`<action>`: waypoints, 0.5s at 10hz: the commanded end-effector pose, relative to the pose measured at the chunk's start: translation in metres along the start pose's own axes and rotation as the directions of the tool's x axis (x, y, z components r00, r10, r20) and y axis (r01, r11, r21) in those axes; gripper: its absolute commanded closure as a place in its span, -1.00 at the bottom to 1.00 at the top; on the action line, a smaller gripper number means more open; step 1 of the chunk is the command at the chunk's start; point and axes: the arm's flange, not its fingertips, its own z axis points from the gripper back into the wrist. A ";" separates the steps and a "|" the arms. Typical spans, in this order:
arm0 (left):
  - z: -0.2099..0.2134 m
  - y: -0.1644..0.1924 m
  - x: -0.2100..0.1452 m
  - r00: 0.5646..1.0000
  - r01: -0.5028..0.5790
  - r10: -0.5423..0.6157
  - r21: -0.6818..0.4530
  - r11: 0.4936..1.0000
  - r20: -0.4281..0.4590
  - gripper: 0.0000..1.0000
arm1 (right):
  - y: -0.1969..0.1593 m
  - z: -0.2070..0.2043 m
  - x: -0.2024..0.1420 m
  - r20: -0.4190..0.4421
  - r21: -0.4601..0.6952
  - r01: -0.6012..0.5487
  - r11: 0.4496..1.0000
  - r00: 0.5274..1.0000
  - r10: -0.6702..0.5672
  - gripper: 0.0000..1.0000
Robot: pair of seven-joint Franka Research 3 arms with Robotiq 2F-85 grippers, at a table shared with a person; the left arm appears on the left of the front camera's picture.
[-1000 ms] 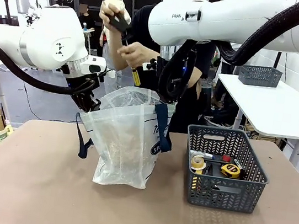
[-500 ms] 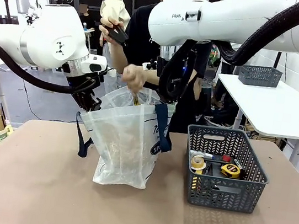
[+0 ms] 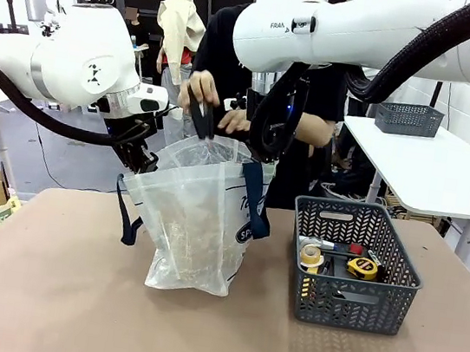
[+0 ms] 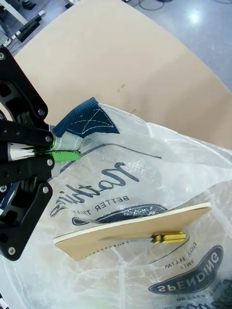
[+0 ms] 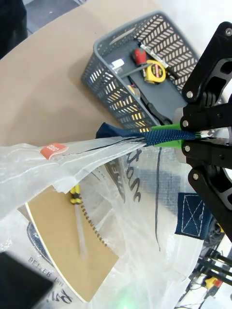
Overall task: Transfer purchased items from the store into the shopping bag.
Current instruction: Move the Reusable shopping bag to the right side of the table.
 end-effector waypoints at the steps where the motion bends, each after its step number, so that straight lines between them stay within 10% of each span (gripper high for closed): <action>1: 0.010 0.002 -0.003 0.999 0.018 -0.017 0.046 0.999 -0.027 1.00 | -0.001 0.000 -0.001 -0.001 0.002 0.006 1.000 1.000 -0.006 1.00; 5: 0.014 0.003 -0.003 0.999 0.028 -0.027 0.055 0.998 -0.034 1.00 | -0.001 0.000 -0.001 -0.001 0.002 0.006 1.000 1.000 -0.006 1.00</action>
